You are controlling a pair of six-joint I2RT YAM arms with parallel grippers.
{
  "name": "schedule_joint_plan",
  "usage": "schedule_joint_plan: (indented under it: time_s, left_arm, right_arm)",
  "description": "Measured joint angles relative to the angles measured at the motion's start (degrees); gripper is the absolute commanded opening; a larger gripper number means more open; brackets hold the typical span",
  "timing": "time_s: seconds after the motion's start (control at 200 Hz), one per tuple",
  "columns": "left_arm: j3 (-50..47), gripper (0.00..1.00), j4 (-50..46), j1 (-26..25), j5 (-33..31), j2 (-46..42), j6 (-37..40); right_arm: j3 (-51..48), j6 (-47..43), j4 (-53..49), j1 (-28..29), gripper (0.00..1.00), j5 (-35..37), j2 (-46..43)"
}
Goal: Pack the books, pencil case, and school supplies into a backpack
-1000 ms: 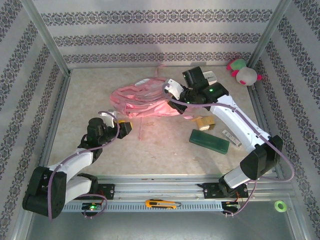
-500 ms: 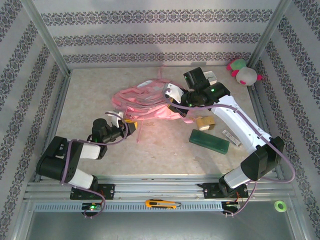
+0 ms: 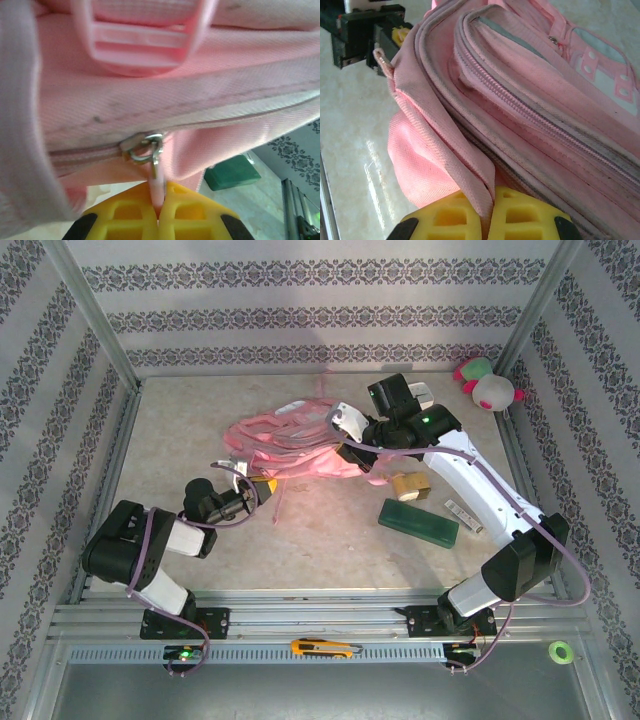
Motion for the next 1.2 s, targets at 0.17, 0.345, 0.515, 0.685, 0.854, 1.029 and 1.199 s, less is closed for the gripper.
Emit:
schedule_joint_plan:
  time_s: [0.17, 0.345, 0.515, 0.685, 0.854, 1.029, 1.199]
  left_arm:
    - [0.4, 0.00, -10.8, -4.6, -0.4, -9.4, 1.7]
    - [3.3, 0.00, -28.8, -8.1, -2.3, -18.8, 6.4]
    - [7.1, 0.00, -39.1, -10.1, -2.8, -20.7, 9.2]
    - [11.6, 0.00, -44.2, -14.4, -1.9, -19.4, 10.7]
    - [13.7, 0.01, -46.3, -17.7, -2.0, -17.2, 10.9]
    - [14.7, 0.42, -49.1, -19.7, -3.2, -17.8, 12.8]
    - [18.4, 1.00, -62.9, -20.8, -7.5, -27.4, 23.1]
  right_arm:
    - [-3.7, 2.3, 4.4, 1.7, 0.00, 2.6, -1.1]
    - [-8.8, 4.5, 8.7, 3.0, 0.00, 3.9, -2.6]
    - [-12.5, 6.7, 13.8, 5.4, 0.00, 4.6, -3.2]
    - [-17.0, 8.0, 18.2, 6.6, 0.00, 5.0, -3.1]
    - [-19.1, 9.8, 20.7, 6.8, 0.00, 4.9, -3.0]
    - [-21.9, 9.1, 24.5, 6.7, 0.00, 2.6, -2.9]
    - [-24.4, 2.3, 25.3, 4.8, 0.00, -3.8, -3.2]
